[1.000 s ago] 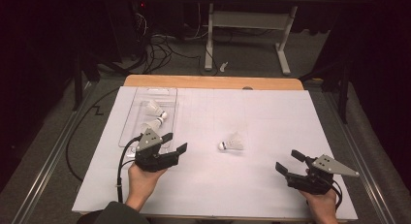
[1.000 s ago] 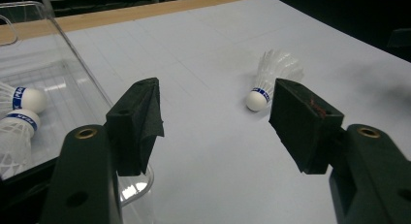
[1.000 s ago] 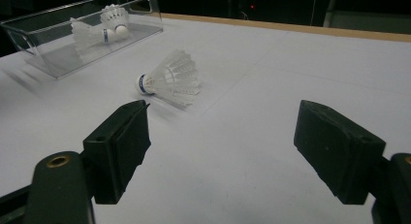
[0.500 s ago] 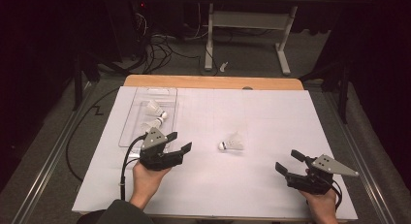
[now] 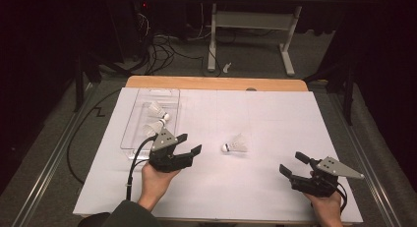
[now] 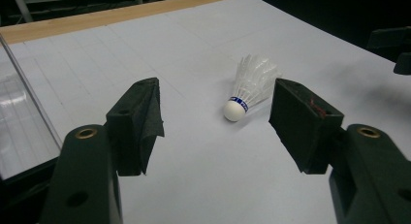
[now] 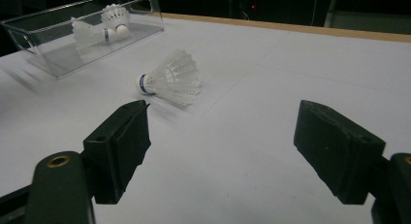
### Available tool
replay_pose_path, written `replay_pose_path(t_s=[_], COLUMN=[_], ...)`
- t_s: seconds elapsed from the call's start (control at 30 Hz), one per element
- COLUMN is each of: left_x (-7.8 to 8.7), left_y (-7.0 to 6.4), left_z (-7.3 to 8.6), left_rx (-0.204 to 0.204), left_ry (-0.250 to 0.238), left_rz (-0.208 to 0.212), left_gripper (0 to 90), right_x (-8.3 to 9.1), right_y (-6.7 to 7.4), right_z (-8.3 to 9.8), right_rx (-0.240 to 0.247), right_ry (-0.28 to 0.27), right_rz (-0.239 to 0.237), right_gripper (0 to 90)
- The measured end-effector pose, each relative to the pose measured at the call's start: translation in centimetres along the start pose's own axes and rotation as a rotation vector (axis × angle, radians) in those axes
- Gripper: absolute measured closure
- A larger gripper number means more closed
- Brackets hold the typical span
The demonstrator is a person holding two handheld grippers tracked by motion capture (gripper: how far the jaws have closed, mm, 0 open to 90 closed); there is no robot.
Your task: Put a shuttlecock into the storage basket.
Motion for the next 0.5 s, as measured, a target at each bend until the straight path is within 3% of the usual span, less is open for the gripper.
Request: replay_pose_path(t_s=[0.5], left_x=[-0.86], left_y=[-0.47], left_z=[-0.09], left_rx=[-0.007], left_ry=[0.014], left_rz=[0.014], left_gripper=[36.5], right_x=[-0.01], right_y=[-0.01], right_z=[0.0], right_rx=[0.002], right_ry=[0.002], right_rz=[0.001], right_gripper=[21.0])
Point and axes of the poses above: each handheld gripper's, and its own axes: x roughly backward along the jaws, z roughly out of its underside, y roughly to its left, the point moved 1 cm from there along -x, roughly forward along the jaws, and after that the axes turned 12 degrees about x, right-handed, at the moved point
